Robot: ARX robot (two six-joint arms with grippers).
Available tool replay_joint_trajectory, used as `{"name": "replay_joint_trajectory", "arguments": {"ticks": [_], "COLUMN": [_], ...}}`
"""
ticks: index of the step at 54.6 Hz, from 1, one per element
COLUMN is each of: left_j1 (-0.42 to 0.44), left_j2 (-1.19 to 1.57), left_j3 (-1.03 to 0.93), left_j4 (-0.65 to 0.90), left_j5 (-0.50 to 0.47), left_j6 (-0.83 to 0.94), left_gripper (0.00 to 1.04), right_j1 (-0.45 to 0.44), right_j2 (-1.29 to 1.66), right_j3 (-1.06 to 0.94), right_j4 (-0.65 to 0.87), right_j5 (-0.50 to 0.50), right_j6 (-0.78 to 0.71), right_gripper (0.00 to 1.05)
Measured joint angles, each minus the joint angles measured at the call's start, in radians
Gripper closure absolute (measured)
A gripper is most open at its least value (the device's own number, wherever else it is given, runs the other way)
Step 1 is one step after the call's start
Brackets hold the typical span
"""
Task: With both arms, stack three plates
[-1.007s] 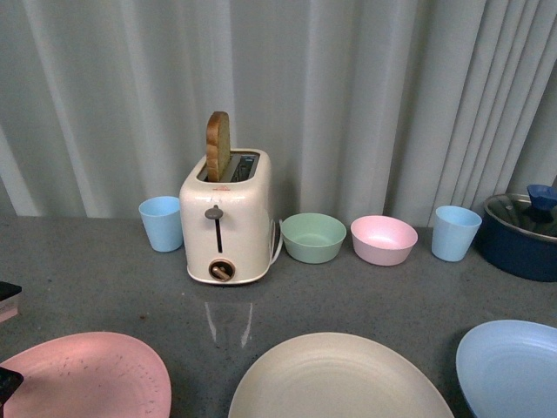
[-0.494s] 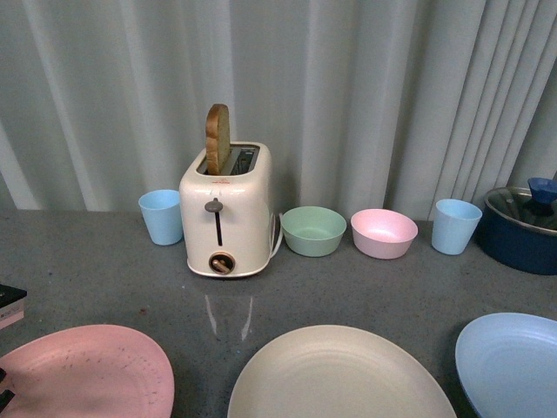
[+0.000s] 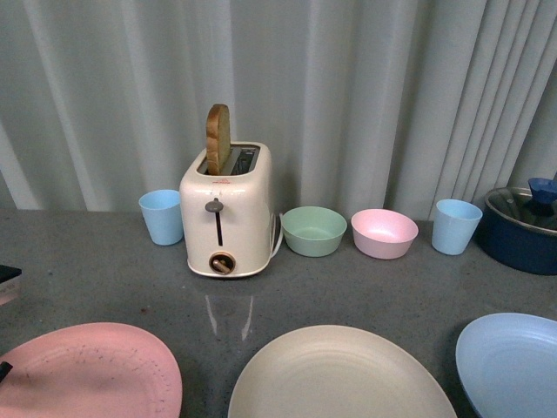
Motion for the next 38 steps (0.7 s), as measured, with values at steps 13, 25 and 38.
{"name": "replay_joint_trajectory", "arguments": {"ticks": [13,25,38], "left_j1": [0.049,0.071,-0.019], "left_j2": [-0.107,-0.159,-0.201], "left_j3": [0.098,0.215,0.314], "left_j4": [-0.134,-0.286,-0.470], "left_j5": [0.040,0.093,0.212], "left_j6": [0.002,-0.048,-0.166], "left_gripper": [1.01,1.01,1.01], "right_j1": [0.000,0.000,0.000], "right_j2": [0.000,0.000,0.000], "right_j3": [0.000,0.000,0.000], "right_j4": [0.000,0.000,0.000], "right_j5": [0.000,0.000,0.000], "right_j6": [0.000,0.000,0.000], "right_gripper": [0.07,0.07,0.07]}}
